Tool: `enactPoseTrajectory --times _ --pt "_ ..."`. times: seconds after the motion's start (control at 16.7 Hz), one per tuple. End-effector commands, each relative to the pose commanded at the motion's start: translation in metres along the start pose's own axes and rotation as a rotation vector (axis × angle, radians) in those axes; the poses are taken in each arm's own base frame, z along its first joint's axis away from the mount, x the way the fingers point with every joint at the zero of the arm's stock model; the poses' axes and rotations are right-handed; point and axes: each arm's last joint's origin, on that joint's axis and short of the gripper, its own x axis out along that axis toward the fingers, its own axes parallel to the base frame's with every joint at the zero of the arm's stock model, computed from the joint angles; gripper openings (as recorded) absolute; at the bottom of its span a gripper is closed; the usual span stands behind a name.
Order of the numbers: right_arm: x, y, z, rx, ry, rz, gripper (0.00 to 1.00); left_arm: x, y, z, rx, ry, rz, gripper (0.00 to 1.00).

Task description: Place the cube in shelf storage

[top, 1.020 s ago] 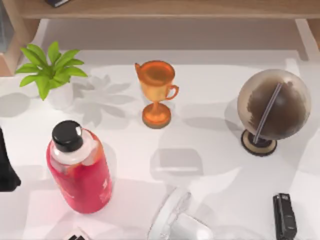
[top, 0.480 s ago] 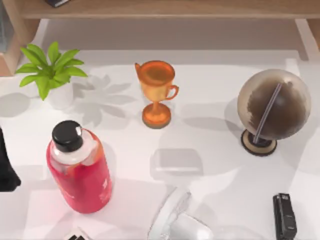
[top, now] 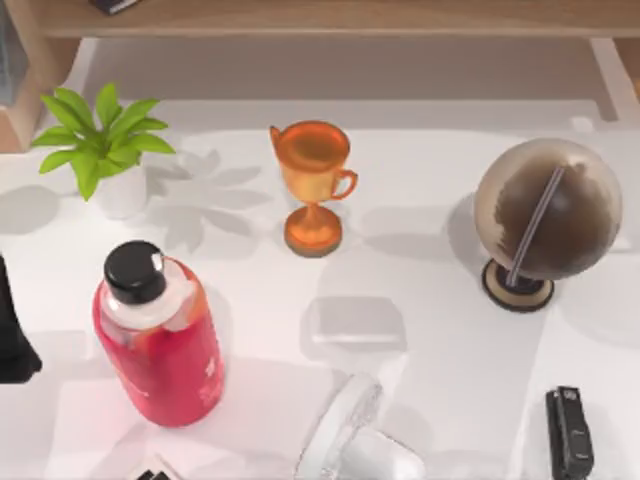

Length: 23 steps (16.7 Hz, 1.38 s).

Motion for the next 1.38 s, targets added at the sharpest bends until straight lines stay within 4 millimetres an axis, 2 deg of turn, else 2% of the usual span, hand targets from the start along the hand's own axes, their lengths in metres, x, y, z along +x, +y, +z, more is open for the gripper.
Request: enactPoseTrajectory --times 0.12,0.24,0.48,0.6,0.9,1.08,1.2,1.38 --pt "-0.007 -0.001 0.001 0.016 -0.012 -0.001 0.0 0.0 0.0 0.0 0.0 0.0 0.0 1.0" --pt "-0.001 -0.004 0.001 0.04 -0.01 0.015 0.0 0.0 0.0 0.0 0.0 0.0 0.0 1.0" --pt "0.042 -0.004 0.003 0.067 0.038 0.081 0.0 0.0 0.0 0.0 0.0 0.0 0.0 1.0" --pt "0.053 -0.001 0.006 0.065 0.043 0.096 0.0 0.0 0.0 0.0 0.0 0.0 0.0 1.0" --pt "0.054 -0.002 0.005 0.069 0.047 0.096 0.0 0.0 0.0 0.0 0.0 0.0 0.0 1.0" --pt "0.038 0.001 0.003 0.066 0.036 0.08 0.0 0.0 0.0 0.0 0.0 0.0 0.0 1.0" --pt "0.013 0.01 0.003 0.055 0.011 0.057 0.0 0.0 0.0 0.0 0.0 0.0 0.0 1.0" --pt "-0.03 0.04 0.003 0.015 -0.049 0.02 0.0 0.0 0.0 0.0 0.0 0.0 0.0 1.0"
